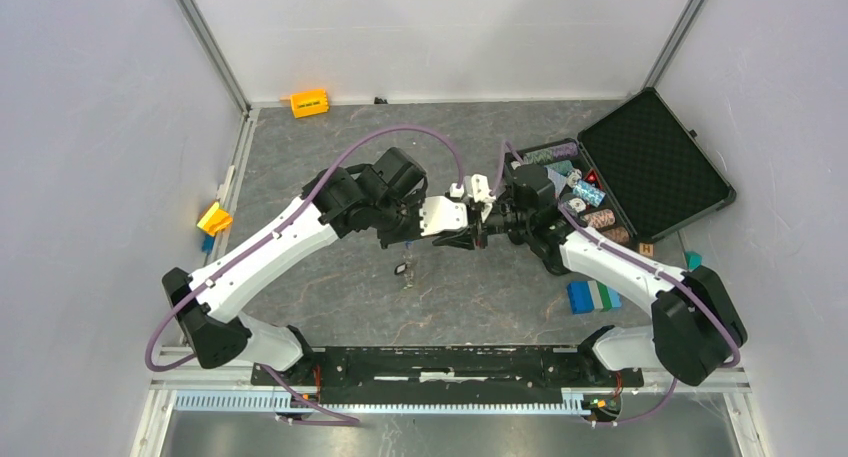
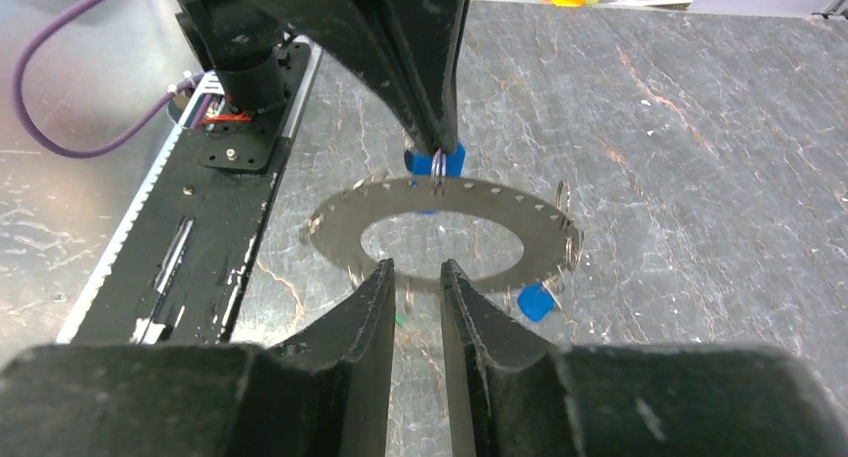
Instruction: Put the keys on the keyring
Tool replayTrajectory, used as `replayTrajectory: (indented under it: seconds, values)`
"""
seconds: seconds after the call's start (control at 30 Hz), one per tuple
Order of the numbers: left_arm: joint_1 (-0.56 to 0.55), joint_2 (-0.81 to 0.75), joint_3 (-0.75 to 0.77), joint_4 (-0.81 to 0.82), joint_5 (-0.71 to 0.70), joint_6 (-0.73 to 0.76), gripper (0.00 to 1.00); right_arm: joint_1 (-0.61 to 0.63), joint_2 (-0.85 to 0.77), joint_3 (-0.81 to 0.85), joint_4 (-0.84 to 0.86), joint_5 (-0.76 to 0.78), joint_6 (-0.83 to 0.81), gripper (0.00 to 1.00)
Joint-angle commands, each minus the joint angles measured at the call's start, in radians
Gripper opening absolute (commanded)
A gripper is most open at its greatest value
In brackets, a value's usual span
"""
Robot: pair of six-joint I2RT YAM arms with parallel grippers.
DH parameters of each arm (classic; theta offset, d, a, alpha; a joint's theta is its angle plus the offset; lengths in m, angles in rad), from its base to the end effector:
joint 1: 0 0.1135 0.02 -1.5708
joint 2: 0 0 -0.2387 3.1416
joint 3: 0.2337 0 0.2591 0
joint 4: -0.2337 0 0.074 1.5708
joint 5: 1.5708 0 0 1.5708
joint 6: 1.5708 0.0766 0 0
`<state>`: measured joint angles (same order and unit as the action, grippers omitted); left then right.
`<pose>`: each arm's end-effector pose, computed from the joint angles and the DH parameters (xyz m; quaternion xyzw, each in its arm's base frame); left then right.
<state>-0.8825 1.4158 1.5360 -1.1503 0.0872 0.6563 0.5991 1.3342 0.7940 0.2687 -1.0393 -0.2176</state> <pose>0.1877 -0.2387 0.3103 0.6782 0.6835 -0.0719 0.2604 0.2268 0.2348 0.2371 -0.5501 0.5151 0.4878 0.4406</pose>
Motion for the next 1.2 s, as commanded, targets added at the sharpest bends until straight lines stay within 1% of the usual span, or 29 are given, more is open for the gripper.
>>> replayTrajectory:
  seconds: [0.0,0.07,0.2,0.27,0.4,0.63,0.83,1.17]
  values:
    - [-0.004,-0.065,-0.048,0.101,0.09,-0.049,0.02,-0.006,-0.022,-0.039,0.244,-0.045,0.174,0.29]
    - [-0.004,-0.074,-0.065,0.122,0.123,-0.053,0.02,-0.006,-0.004,-0.047,0.323,-0.052,0.258,0.3]
    - [-0.005,-0.077,-0.088,0.151,0.148,-0.066,0.02,-0.002,0.023,-0.063,0.443,-0.067,0.374,0.31]
    - [-0.004,-0.075,-0.089,0.156,0.155,-0.07,0.02,0.0,0.03,-0.07,0.477,-0.067,0.399,0.31]
    - [-0.004,-0.073,-0.089,0.164,0.156,-0.076,0.02,0.011,0.044,-0.072,0.47,-0.062,0.393,0.32]
    - [-0.004,-0.072,-0.084,0.169,0.157,-0.081,0.02,0.031,0.063,-0.046,0.379,-0.047,0.326,0.31]
    - [-0.004,-0.069,-0.086,0.169,0.161,-0.083,0.02,0.04,0.067,-0.026,0.313,-0.029,0.275,0.25]
    - [-0.004,-0.06,-0.09,0.167,0.165,-0.088,0.02,0.046,0.076,-0.009,0.283,-0.016,0.259,0.24]
